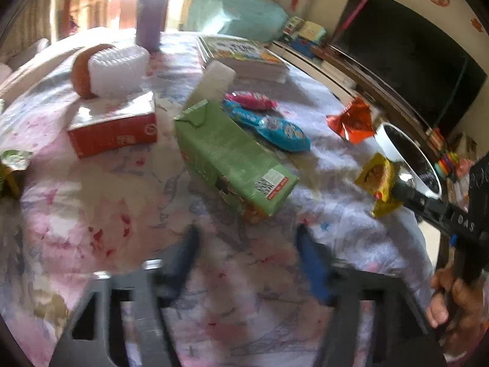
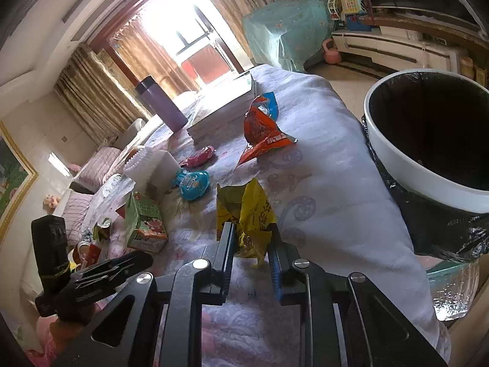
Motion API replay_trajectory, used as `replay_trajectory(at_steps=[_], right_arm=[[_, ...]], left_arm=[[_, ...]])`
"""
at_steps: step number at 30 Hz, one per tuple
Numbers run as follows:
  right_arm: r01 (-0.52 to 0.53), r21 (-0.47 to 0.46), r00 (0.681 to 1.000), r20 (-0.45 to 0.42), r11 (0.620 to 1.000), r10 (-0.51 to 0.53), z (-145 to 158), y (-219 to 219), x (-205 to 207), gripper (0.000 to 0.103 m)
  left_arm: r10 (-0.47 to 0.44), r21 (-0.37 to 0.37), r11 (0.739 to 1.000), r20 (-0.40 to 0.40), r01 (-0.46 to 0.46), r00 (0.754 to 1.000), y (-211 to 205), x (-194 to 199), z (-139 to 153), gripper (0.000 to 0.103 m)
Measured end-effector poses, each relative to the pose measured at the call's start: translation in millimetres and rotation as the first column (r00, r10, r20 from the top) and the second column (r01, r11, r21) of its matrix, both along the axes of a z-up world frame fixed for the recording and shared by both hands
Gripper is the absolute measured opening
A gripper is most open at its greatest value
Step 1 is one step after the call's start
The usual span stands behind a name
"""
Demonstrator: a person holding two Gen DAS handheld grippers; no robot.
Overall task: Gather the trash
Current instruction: 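Grasp the green milk carton with the left gripper while the right gripper grasps the yellow snack bag, then carry the green carton and yellow bag over the trash bin with both grippers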
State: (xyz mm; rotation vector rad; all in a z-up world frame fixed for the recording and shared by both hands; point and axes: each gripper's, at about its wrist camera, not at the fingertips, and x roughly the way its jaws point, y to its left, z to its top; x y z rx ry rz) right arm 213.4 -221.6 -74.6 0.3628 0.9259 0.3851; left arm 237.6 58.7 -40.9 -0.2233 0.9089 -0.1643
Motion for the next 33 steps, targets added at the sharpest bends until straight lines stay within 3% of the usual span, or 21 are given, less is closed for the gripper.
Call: replay_trajectory(at_steps=[4,15,17,18,19,24,33], right_arm=[[0.001,0.008,1.000,-0.001,1.000,-0.001,0.3,-1.7,-0.3,0.021],[0.004,0.015,1.000,-0.002,1.000,-0.004,0.2,-5.4,-0.9,0.021],[0.006,0.012,1.000,-0.001,1.000,-0.006,0.7,-7.1,-1.7,0.020],[0.005,0.013,1.000,-0.003,1.000,-0.005,0.6,-8.0,-1.9,0.020],[0.005,0.016,1.000,-0.004,1.000,-0.005,0.5,-9.1,-2.3,0.020],[0.009,0.031,1.000,-0.005,0.999,-0.009,2.2,-13.7,-5.2,0.018],[0.041,0.030,0.999,0.010,0.999,-0.041,10.1,-33.4,-18.0,0.011]], left_arm=[[0.065,0.070,0.995,0.014,-0.065,0.998,-15.3,-3.7,4.5,0.081],[0.192,0.080,0.978,0.002,-0.191,0.981,-35.8,30.6,-4.7,0.079],[0.178,0.063,0.982,0.008,-0.178,0.984,-33.1,31.5,-7.0,0.065],[0.161,0.051,0.986,0.004,-0.161,0.987,-31.6,31.6,-8.3,0.048],[0.147,0.037,0.988,-0.001,-0.147,0.989,-29.7,32.1,-9.8,0.042],[0.084,0.026,0.996,0.025,-0.084,0.996,-33.9,24.5,-5.6,0.035],[-0.109,0.059,0.993,0.088,0.104,0.990,-72.6,-2.9,10.2,0.034]])
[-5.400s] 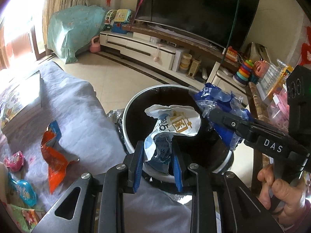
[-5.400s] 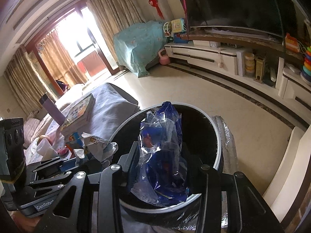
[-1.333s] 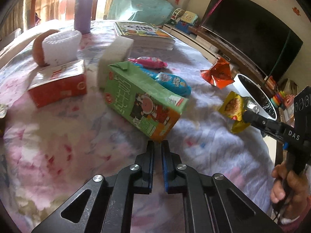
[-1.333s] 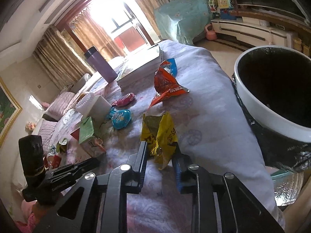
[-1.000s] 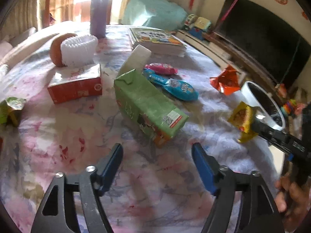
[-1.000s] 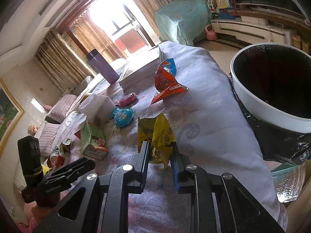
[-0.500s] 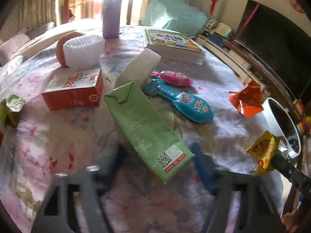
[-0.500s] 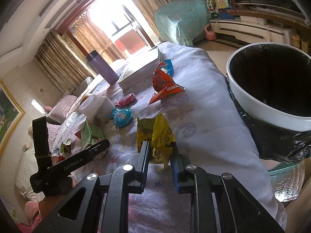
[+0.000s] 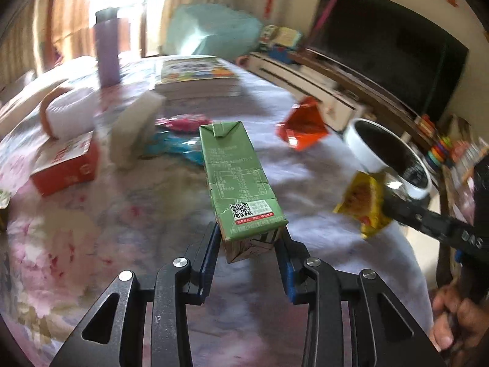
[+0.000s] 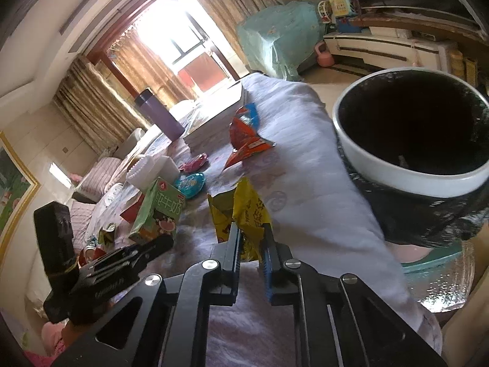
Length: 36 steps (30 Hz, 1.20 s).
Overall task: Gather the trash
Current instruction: 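Carry the green carton and yellow bag over the trash bin with both grippers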
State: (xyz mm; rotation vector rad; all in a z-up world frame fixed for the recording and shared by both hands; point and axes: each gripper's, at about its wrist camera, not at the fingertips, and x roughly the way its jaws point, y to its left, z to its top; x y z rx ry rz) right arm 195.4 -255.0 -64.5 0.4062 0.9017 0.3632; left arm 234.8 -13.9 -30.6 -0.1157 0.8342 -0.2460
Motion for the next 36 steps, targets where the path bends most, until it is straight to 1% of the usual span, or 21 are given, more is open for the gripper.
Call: replay_trajectory(at_steps=[8,16,26,36], right_arm=[[0.040,-0.014,0.999,0.023,0.999,-0.039,8.4,-17.8,-8.3,0.010],[0.097,-0.022,0.994,0.058,0.995,-0.096,20.6,-41.5,-11.6,0.010],[0.183,-0.035,0.979,0.095,0.983,-0.179,33.5,-79.7,-8.8,0.010],[0.246,-0.051,0.964,0.115,0.968,-0.239,40.3,-109.5,-4.9,0.010]], left_arm=[[-0.116,0.021,0.993,0.030,0.115,0.993,-28.2,-10.6,12.4,0.034],[-0.196,0.035,0.980,0.050,0.194,0.979,-52.2,-12.5,22.6,0.034],[-0.279,0.045,0.960,0.066,0.276,0.958,-87.3,4.3,32.6,0.034],[-0.336,0.034,0.942,0.054,0.335,0.940,-117.8,32.1,34.9,0.034]])
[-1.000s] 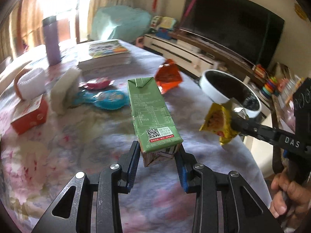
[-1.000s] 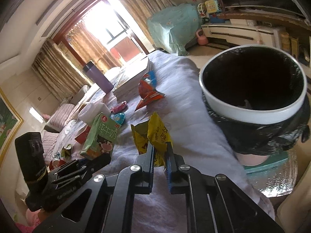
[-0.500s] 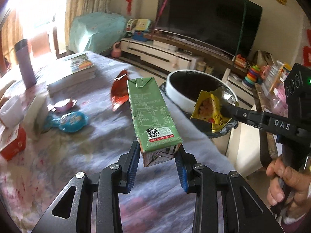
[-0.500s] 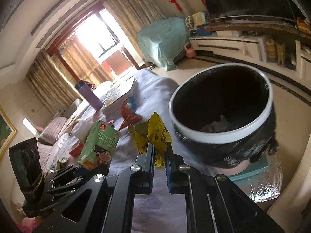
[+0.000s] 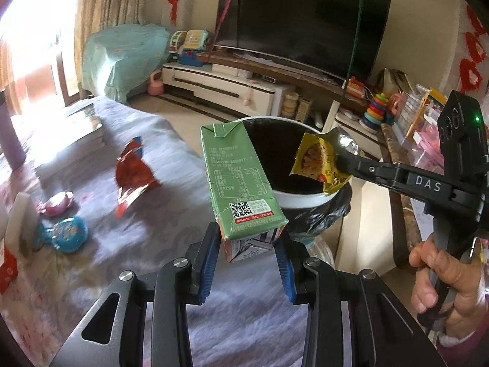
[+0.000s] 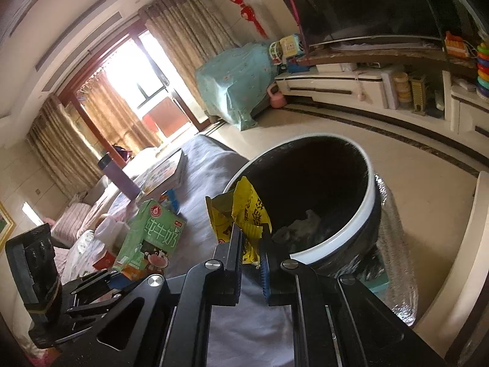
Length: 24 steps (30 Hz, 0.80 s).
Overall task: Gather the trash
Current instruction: 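Carry the green carton and yellow bag over the trash bin with both grippers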
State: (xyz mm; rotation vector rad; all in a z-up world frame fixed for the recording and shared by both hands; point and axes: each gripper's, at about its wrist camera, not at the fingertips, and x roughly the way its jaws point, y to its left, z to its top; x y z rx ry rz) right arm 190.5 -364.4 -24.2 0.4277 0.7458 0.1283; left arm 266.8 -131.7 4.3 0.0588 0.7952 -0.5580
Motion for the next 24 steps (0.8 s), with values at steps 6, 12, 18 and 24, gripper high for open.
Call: replay_trajectory(at_steps=[6,12,18,24], right_arm=[[0.021,-0.016,1.000,0.001,1.000,-0.021,0.5,-10.4,6.8,0.010],[0.036,-0.033,0.999,0.003,0.999,-0.036,2.9,-18.9,16.5,0.010],[0.052,-0.045,0.999,-0.002,0.998,-0.052,1.5,-29.6,26.3,0.010],[0.064,-0.053,0.998,-0.005,0.997,-0.065,1.3,-35.3,32.7,0.010]], left_arm=[[-0.030,0.019,0.999,0.007,0.030,1.000,-20.0,13.1,2.2,0.034],[-0.055,0.035,0.998,0.000,0.055,0.998,-39.0,30.1,1.3,0.034],[-0.057,0.045,0.997,-0.001,0.057,0.998,-50.7,43.3,1.1,0.034],[-0.059,0.053,0.997,0.002,0.059,0.998,-60.8,54.9,0.2,0.034]])
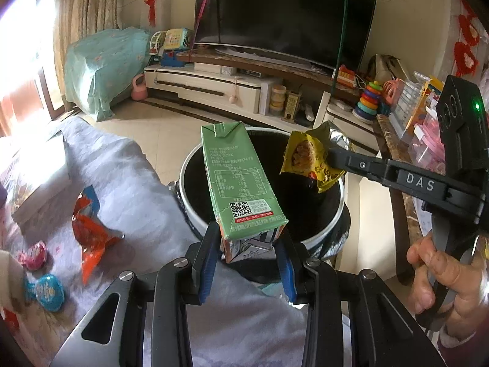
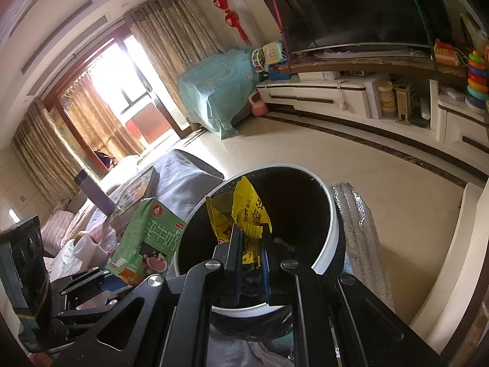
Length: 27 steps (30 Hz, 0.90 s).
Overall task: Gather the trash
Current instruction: 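Carry the green carton and yellow bag over the trash bin with both grippers, then open both grippers to drop the carton and bag into the bin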
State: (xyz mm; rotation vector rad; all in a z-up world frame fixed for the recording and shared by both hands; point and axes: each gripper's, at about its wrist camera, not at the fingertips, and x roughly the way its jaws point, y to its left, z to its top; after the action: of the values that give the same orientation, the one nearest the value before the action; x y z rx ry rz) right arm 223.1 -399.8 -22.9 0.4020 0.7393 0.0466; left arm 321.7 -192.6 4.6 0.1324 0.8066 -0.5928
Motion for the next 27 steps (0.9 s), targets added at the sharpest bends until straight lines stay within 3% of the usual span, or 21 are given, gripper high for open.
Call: replay_trajectory(at_steps=[23,27], right_arm=[[0.007,-0.039,0.999,-0.045,0.999,-0.009,-6.4,-8.8,26.3,0.010],[0.014,-0.038,0.998,-0.055,0.999,-0.016,-8.4,-9.3,28.7,0.015]], left_arm=[[-0.010,0.032,0.999,-0.048,0.011,0.999,-32.5,38.2,-13.2,0.034],[-0.011,0.036,0.999,-0.062,0.013,0.998,-36.2,43.0,-15.2,0.035]])
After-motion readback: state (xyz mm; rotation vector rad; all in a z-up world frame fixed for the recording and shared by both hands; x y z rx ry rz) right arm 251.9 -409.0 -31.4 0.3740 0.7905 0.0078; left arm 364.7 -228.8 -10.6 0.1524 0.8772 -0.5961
